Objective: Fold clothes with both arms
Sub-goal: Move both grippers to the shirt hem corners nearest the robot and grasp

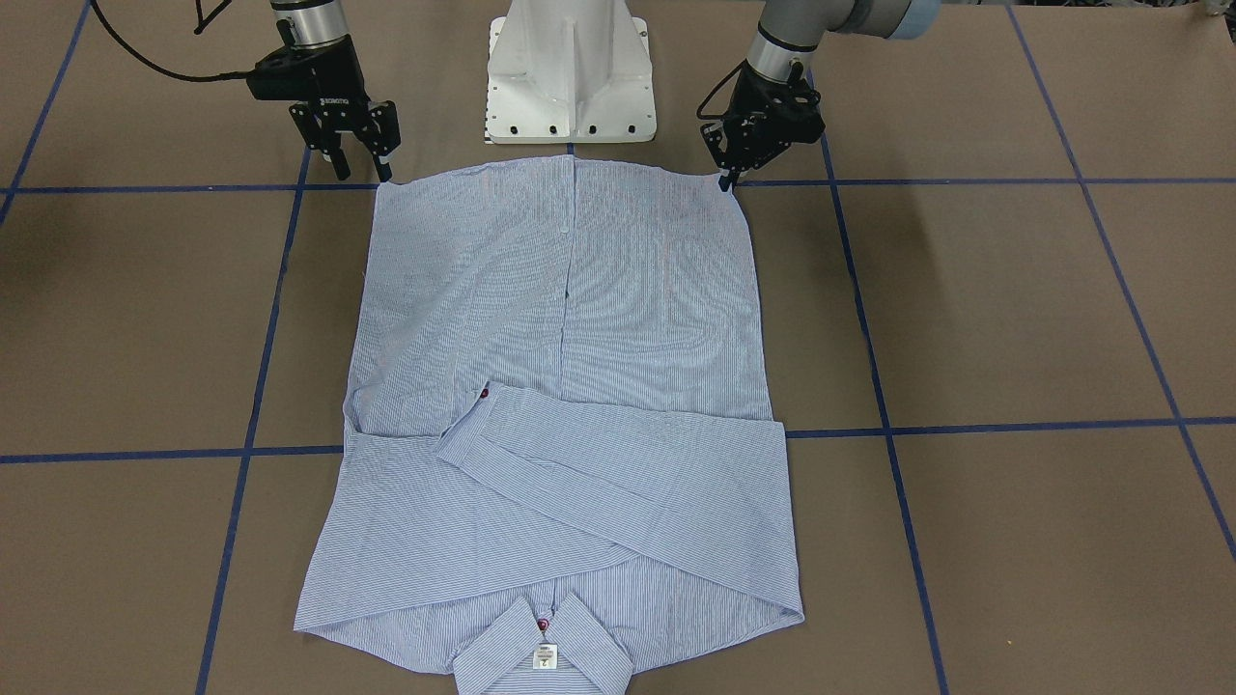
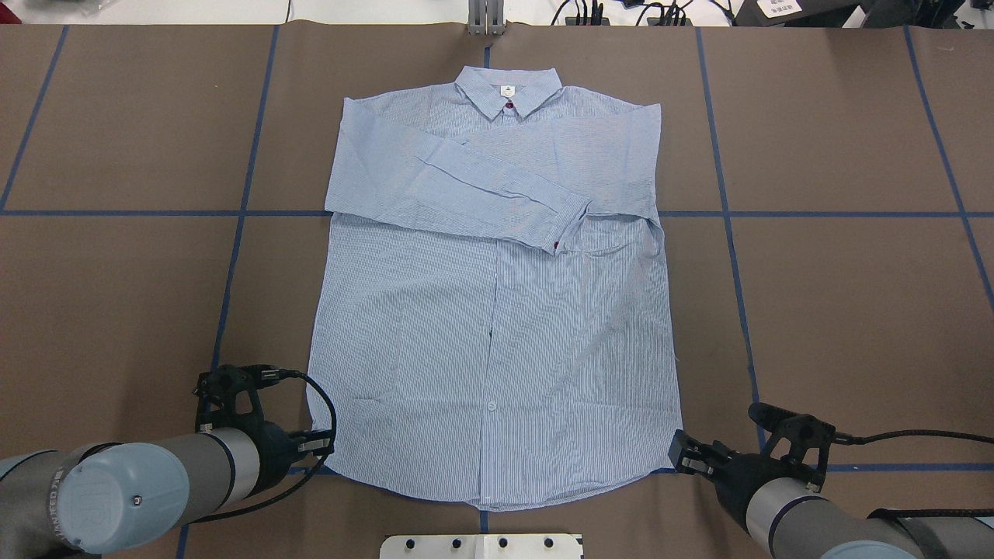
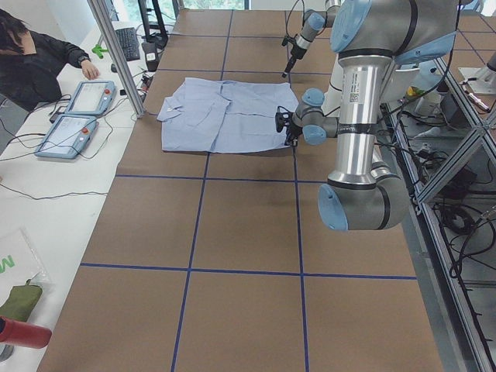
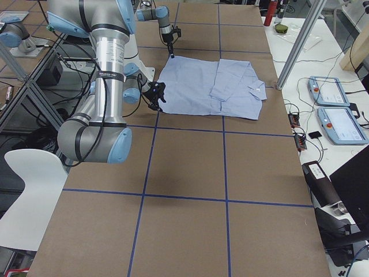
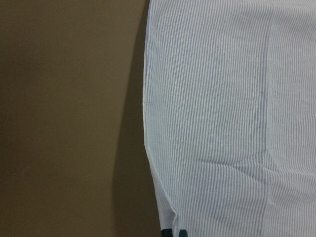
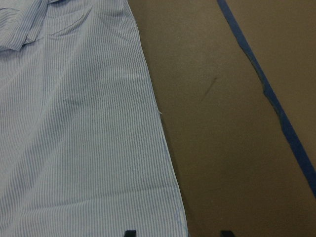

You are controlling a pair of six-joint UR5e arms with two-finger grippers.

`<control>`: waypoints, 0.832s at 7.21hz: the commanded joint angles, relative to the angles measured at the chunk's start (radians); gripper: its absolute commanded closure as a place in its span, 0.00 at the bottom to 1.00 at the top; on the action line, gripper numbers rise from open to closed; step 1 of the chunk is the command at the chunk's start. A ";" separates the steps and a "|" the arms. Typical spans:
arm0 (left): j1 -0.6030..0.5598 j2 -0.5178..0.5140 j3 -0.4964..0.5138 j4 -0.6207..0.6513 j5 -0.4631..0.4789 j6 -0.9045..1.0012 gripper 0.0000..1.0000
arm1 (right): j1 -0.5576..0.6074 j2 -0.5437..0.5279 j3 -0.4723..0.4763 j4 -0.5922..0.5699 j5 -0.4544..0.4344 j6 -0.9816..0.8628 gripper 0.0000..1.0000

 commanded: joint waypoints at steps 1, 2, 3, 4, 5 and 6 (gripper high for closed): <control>0.001 0.002 -0.007 0.003 0.003 0.001 1.00 | -0.024 0.030 -0.057 0.001 -0.035 0.026 0.45; -0.001 0.002 -0.009 0.003 0.005 0.001 1.00 | -0.042 0.046 -0.070 0.001 -0.052 0.026 0.45; -0.001 0.003 -0.009 0.004 0.005 0.001 1.00 | -0.051 0.061 -0.087 0.001 -0.064 0.026 0.44; -0.001 0.003 -0.009 0.003 0.005 0.001 1.00 | -0.058 0.063 -0.094 0.001 -0.076 0.026 0.44; -0.001 0.002 -0.009 0.003 0.005 0.001 1.00 | -0.058 0.063 -0.101 0.000 -0.081 0.026 0.45; -0.001 0.002 -0.009 0.004 0.005 0.001 1.00 | -0.059 0.064 -0.101 0.000 -0.089 0.026 0.56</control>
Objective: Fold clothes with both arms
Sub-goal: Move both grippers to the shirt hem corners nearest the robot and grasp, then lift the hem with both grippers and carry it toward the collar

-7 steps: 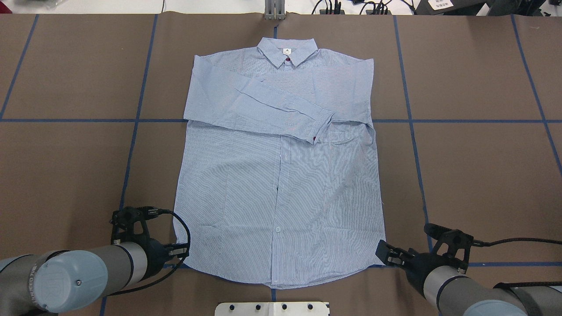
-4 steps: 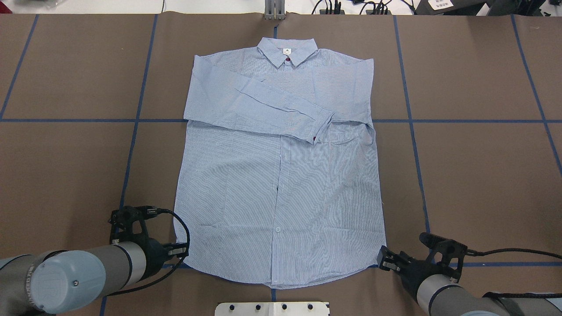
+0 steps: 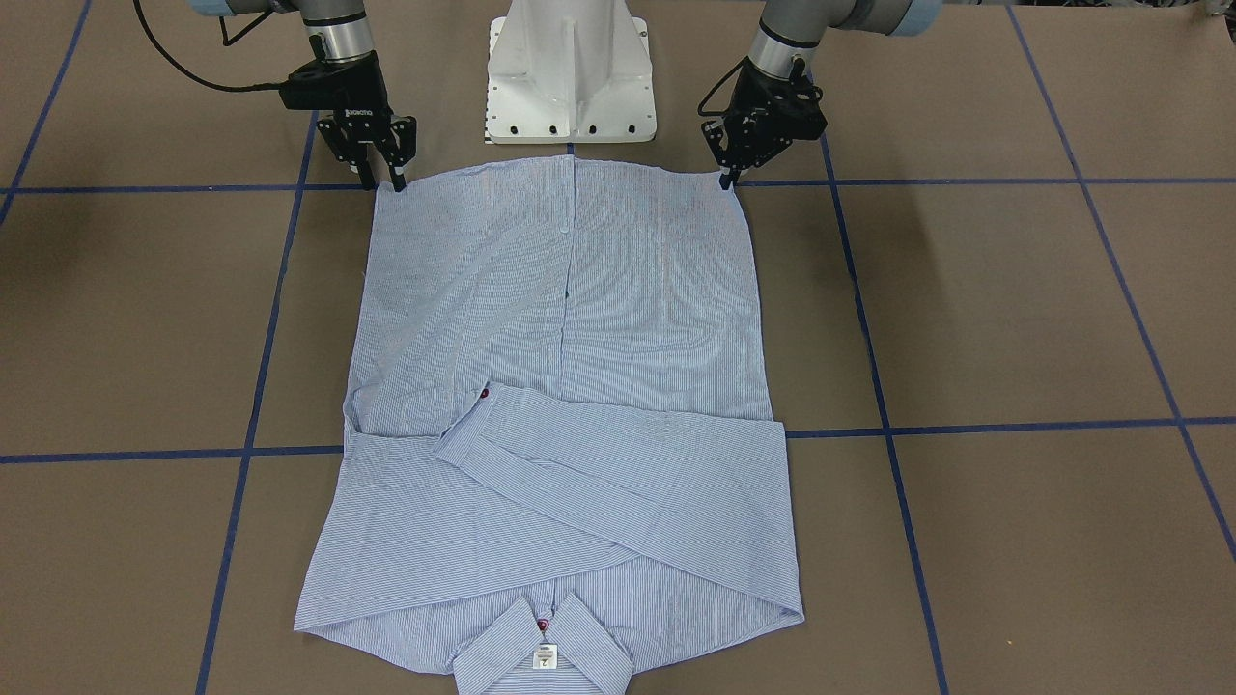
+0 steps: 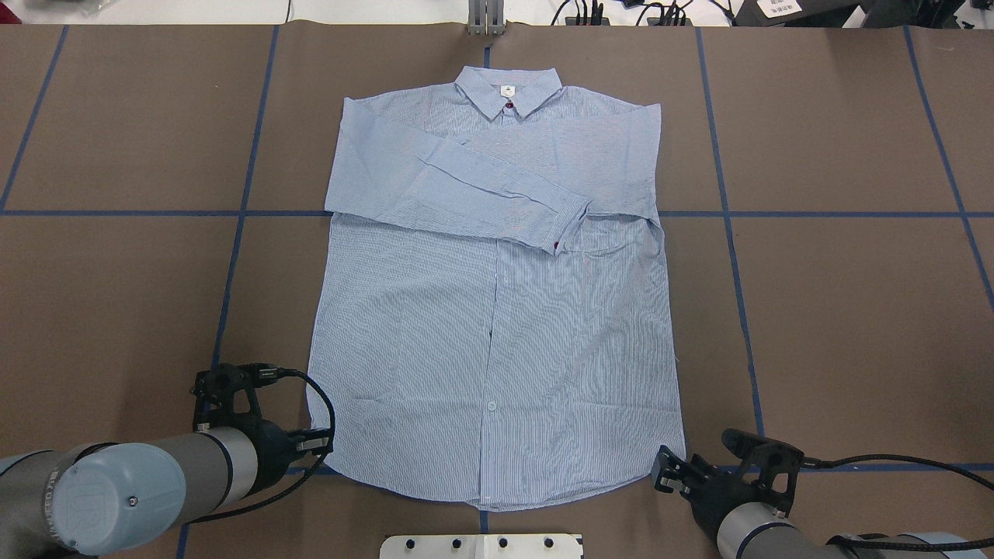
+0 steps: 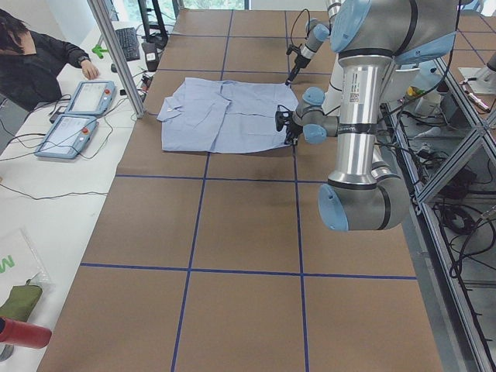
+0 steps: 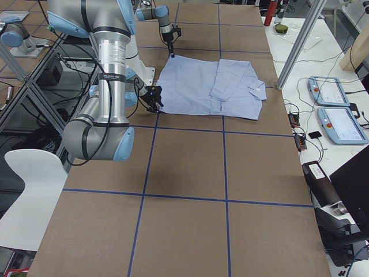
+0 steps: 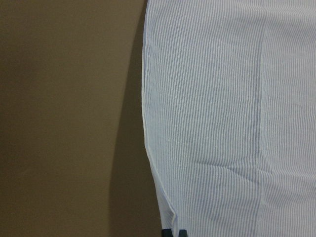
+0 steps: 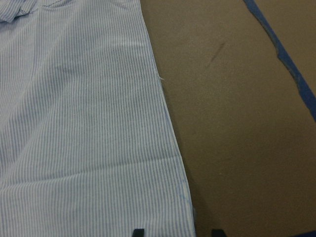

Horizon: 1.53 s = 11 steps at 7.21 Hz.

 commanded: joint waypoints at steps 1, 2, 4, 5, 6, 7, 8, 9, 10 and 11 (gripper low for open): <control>0.000 0.001 0.000 0.001 0.000 0.000 1.00 | -0.003 0.007 -0.004 -0.001 -0.011 0.000 0.92; 0.000 -0.001 0.000 0.001 0.000 0.000 1.00 | -0.003 0.007 -0.001 -0.001 -0.016 0.000 1.00; 0.000 0.002 -0.034 0.003 -0.003 0.000 1.00 | 0.000 0.007 0.023 -0.002 -0.021 -0.001 1.00; 0.000 0.002 -0.052 0.003 -0.006 0.002 1.00 | 0.008 -0.002 0.095 -0.014 -0.013 -0.008 1.00; -0.003 0.004 -0.119 0.007 -0.011 0.003 1.00 | 0.013 -0.019 0.194 -0.051 -0.004 -0.012 1.00; -0.015 -0.001 -0.269 0.145 -0.119 0.005 1.00 | 0.029 -0.011 0.355 -0.208 0.048 -0.012 1.00; -0.017 -0.008 -0.427 0.306 -0.193 0.011 1.00 | 0.083 -0.001 0.528 -0.382 0.156 -0.012 1.00; -0.040 -0.008 -0.530 0.379 -0.208 0.024 1.00 | 0.176 0.075 0.624 -0.521 0.300 -0.026 1.00; -0.131 -0.023 -0.579 0.462 -0.312 0.110 1.00 | 0.324 0.234 0.635 -0.657 0.487 -0.078 1.00; -0.264 -0.096 -0.553 0.534 -0.406 0.220 1.00 | 0.420 0.375 0.625 -0.797 0.565 -0.166 1.00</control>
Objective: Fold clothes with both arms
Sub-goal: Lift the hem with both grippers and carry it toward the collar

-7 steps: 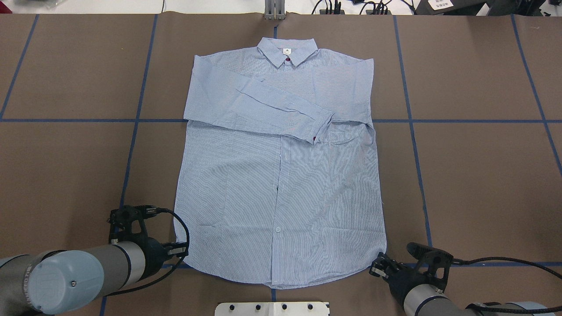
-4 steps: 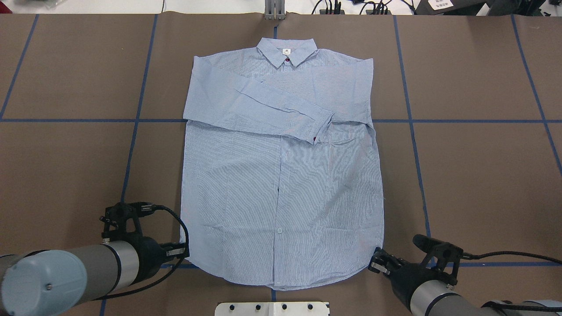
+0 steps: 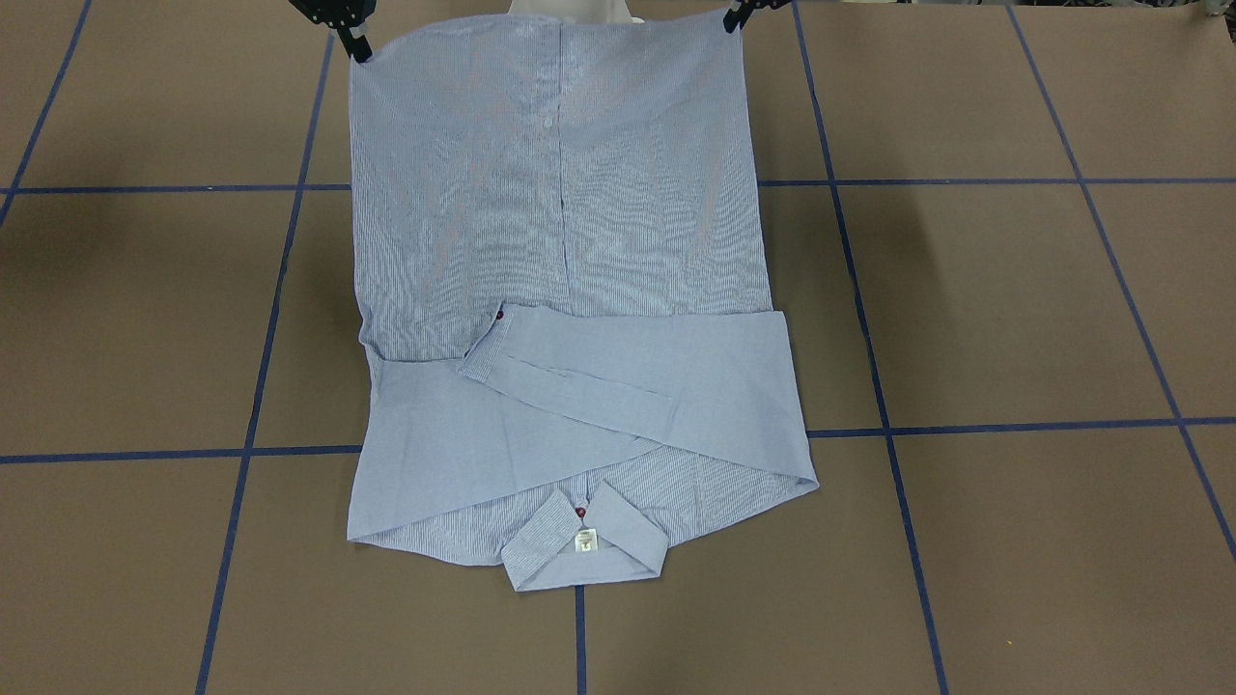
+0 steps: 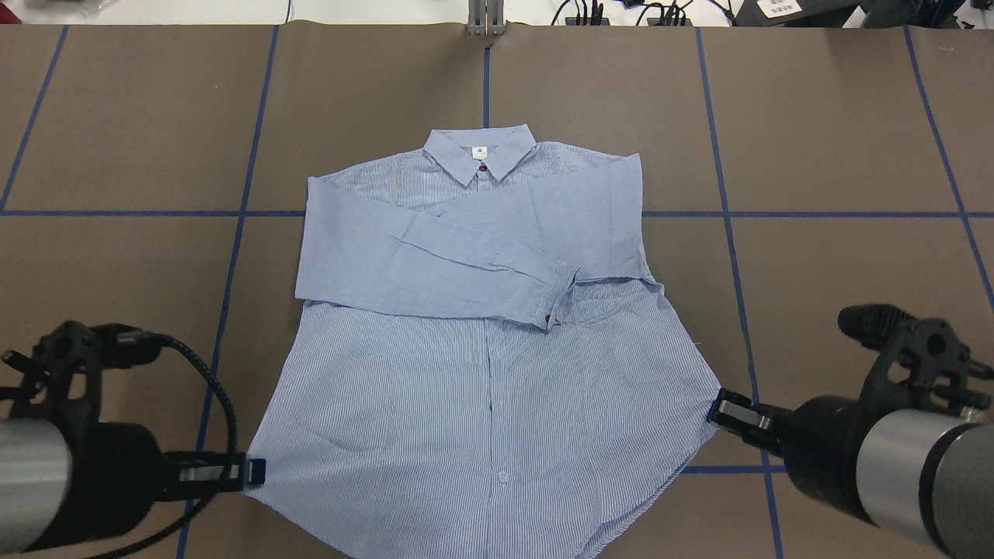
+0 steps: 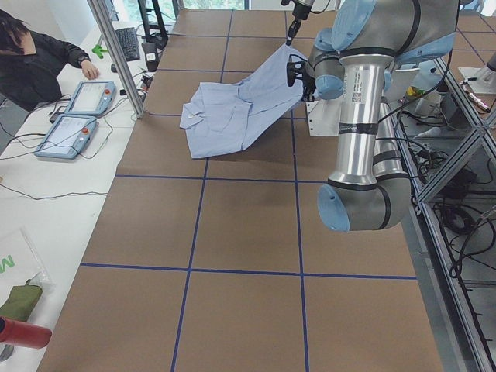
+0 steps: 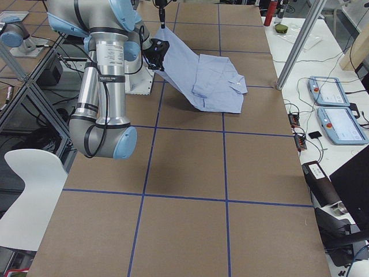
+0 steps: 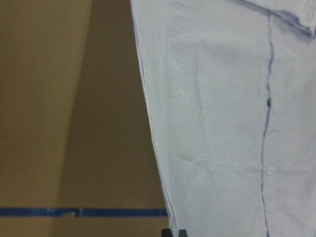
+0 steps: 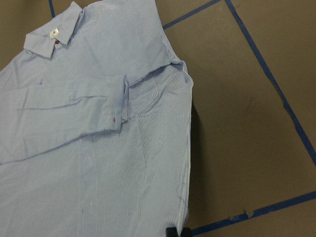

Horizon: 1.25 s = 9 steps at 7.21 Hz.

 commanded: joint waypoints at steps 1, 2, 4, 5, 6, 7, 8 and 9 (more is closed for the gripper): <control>-0.188 -0.138 0.069 0.159 -0.114 0.227 1.00 | 0.168 0.233 -0.042 -0.190 0.144 -0.158 1.00; -0.266 -0.205 0.218 0.163 -0.107 0.282 1.00 | 0.225 0.300 -0.158 -0.189 0.142 -0.203 1.00; -0.381 -0.282 0.443 0.156 -0.071 0.411 1.00 | 0.371 0.370 -0.387 -0.108 0.145 -0.344 1.00; -0.417 -0.296 0.529 0.119 -0.041 0.445 1.00 | 0.420 0.370 -0.540 0.022 0.153 -0.367 1.00; -0.436 -0.302 0.621 0.023 -0.022 0.458 1.00 | 0.464 0.370 -0.669 0.158 0.161 -0.402 1.00; -0.442 -0.319 0.716 -0.081 -0.022 0.458 1.00 | 0.503 0.371 -0.769 0.251 0.181 -0.436 1.00; -0.442 -0.366 0.793 -0.161 -0.022 0.455 1.00 | 0.525 0.390 -0.814 0.303 0.187 -0.438 1.00; -0.442 -0.414 0.822 -0.182 -0.024 0.456 1.00 | 0.535 0.435 -0.821 0.307 0.199 -0.438 1.00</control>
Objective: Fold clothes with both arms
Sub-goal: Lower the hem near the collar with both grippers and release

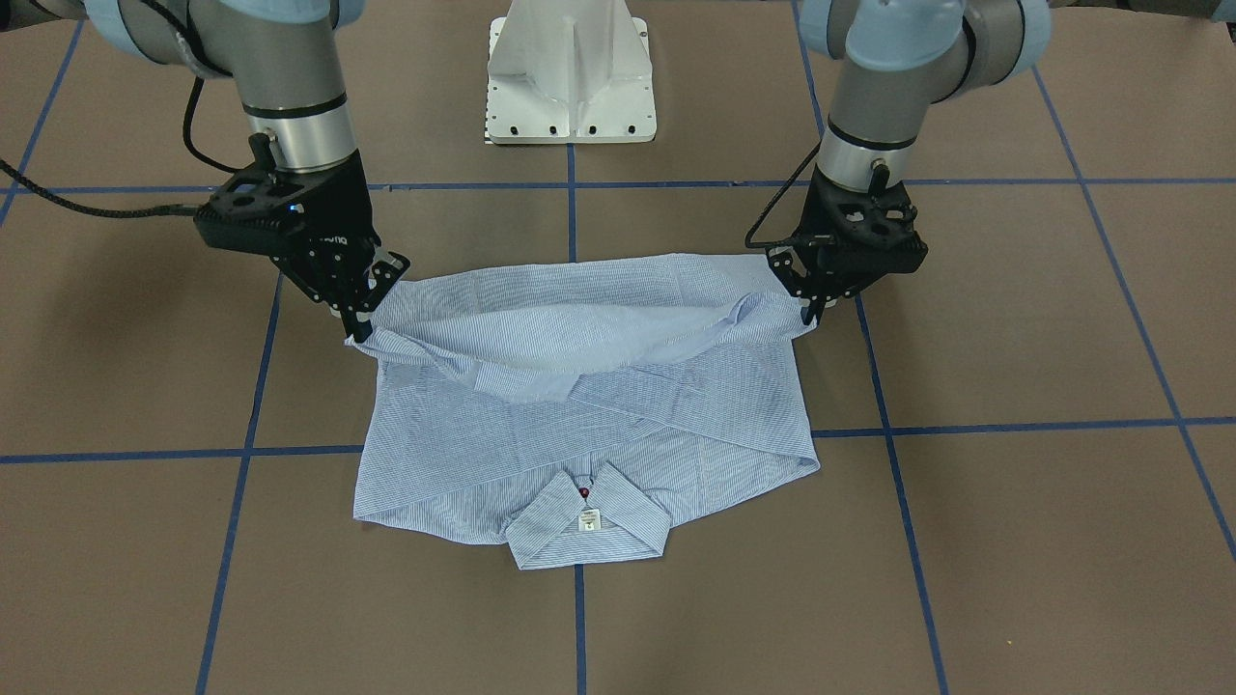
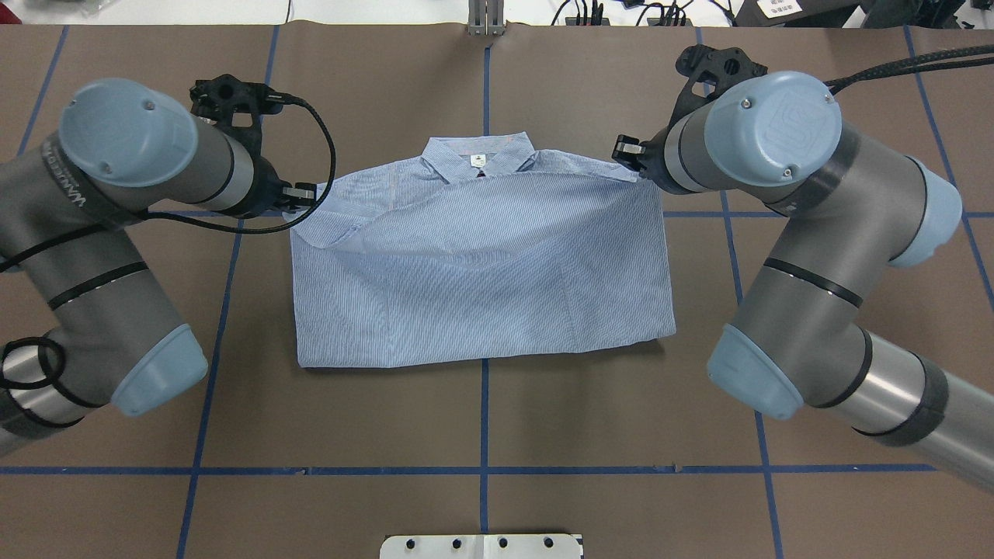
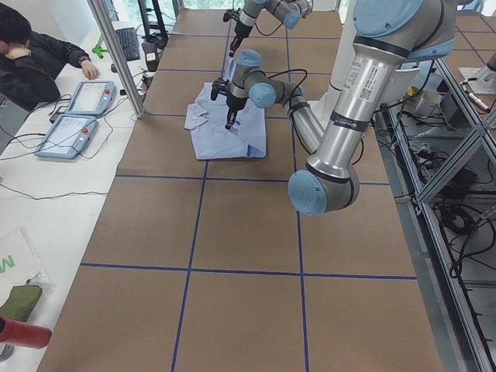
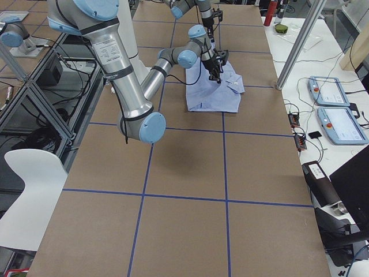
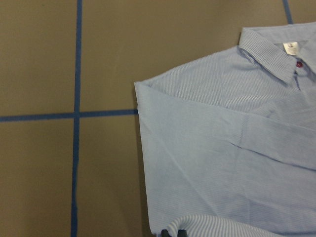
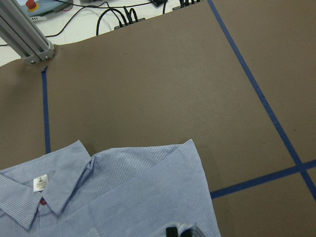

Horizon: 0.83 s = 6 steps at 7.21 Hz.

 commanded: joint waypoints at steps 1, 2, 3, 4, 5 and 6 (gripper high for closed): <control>-0.013 -0.068 0.064 -0.072 -0.001 0.001 1.00 | 0.025 0.064 -0.044 0.046 0.016 -0.006 1.00; -0.037 -0.073 0.085 -0.113 -0.005 0.003 1.00 | 0.025 0.068 -0.085 0.110 0.019 -0.006 1.00; -0.039 -0.084 0.170 -0.195 -0.005 0.003 1.00 | 0.025 0.069 -0.183 0.213 0.019 -0.006 1.00; -0.039 -0.096 0.253 -0.276 -0.003 0.003 1.00 | 0.025 0.068 -0.270 0.309 0.019 -0.012 1.00; -0.039 -0.108 0.324 -0.336 -0.003 0.009 1.00 | 0.025 0.068 -0.335 0.365 0.019 -0.031 1.00; -0.039 -0.110 0.380 -0.348 0.000 0.044 1.00 | 0.025 0.060 -0.374 0.407 0.019 -0.051 1.00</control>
